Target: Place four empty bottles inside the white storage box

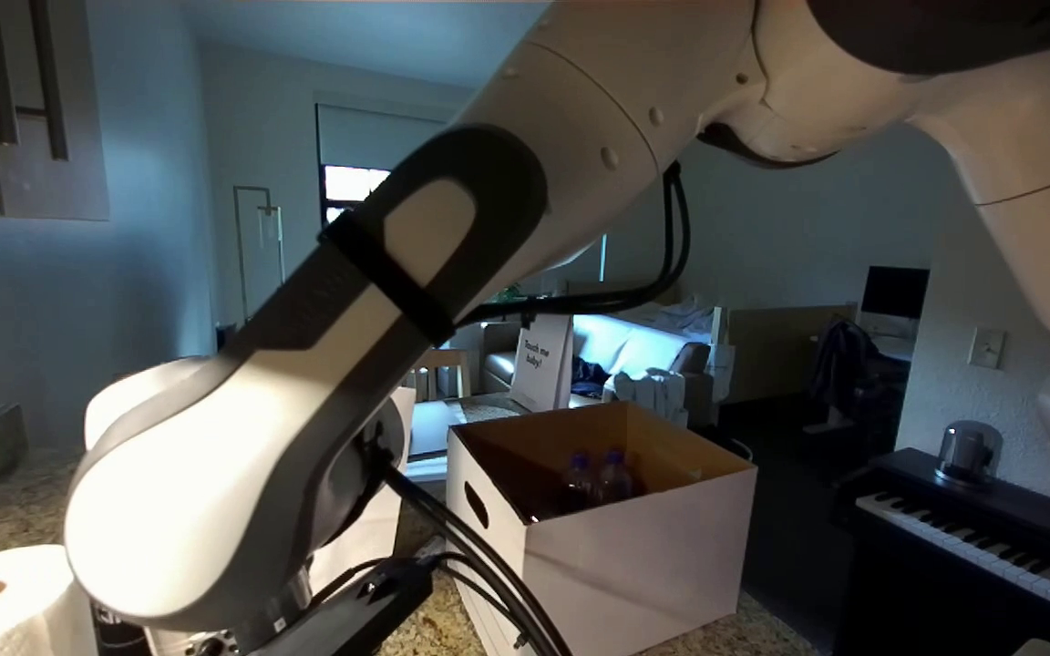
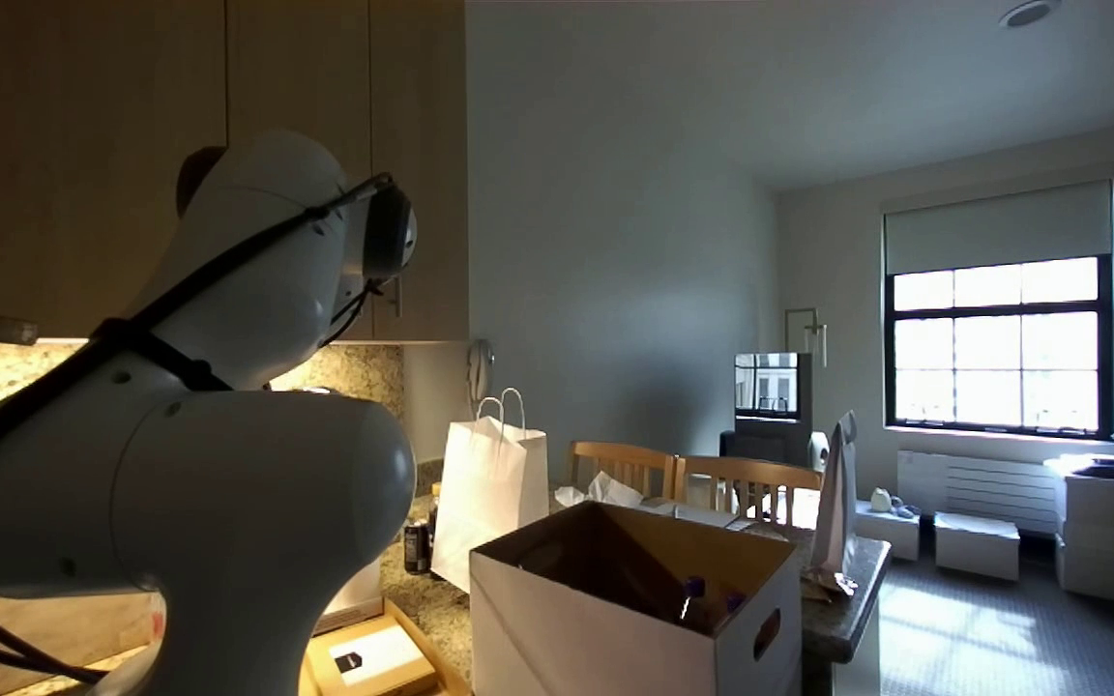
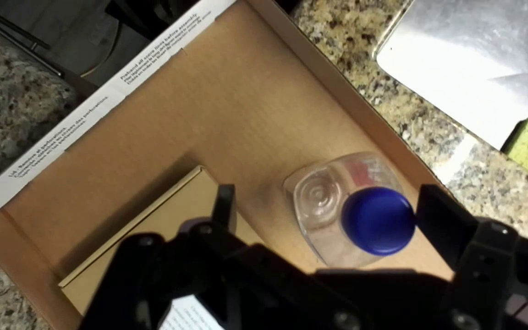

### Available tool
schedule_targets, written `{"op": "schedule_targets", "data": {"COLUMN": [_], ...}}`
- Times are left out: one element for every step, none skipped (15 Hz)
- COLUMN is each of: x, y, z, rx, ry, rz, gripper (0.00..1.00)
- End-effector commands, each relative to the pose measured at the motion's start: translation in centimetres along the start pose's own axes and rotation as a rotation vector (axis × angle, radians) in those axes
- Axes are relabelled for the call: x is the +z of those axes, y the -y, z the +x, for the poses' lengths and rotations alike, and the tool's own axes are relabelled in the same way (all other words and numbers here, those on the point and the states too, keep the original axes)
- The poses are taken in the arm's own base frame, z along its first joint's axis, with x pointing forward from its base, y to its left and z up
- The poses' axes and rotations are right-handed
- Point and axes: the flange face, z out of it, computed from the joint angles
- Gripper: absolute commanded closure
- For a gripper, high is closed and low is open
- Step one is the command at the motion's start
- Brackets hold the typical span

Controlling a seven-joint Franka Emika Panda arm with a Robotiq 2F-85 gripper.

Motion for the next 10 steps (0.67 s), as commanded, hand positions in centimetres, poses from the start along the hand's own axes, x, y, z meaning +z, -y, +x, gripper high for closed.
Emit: {"op": "schedule_targets", "data": {"x": [0.1,0.1,0.1,0.1,0.0,0.0,0.1,0.2,0.4,0.6], "y": [-0.8,-1.0,-1.2,-1.4,-1.5,-1.5,-1.5,-1.5,-1.4,-1.2], "z": [-0.4,-0.3,-0.2,0.0,0.2,0.5,0.8,1.0,1.2,1.4], "rx": [-0.07,-0.073,-0.085,-0.093,-0.11,-0.13,-0.145,-0.155,-0.161,-0.162], "ry": [0.055,0.052,0.053,0.039,0.041,0.045,0.052,0.059,0.067,0.067], "rz": [0.048,0.06,0.074,0.09,0.102,0.117,0.131,0.144,0.145,0.145], "gripper": [0.0,0.0,0.0,0.0,0.0,0.0,0.0,0.0,0.0,0.0]}}
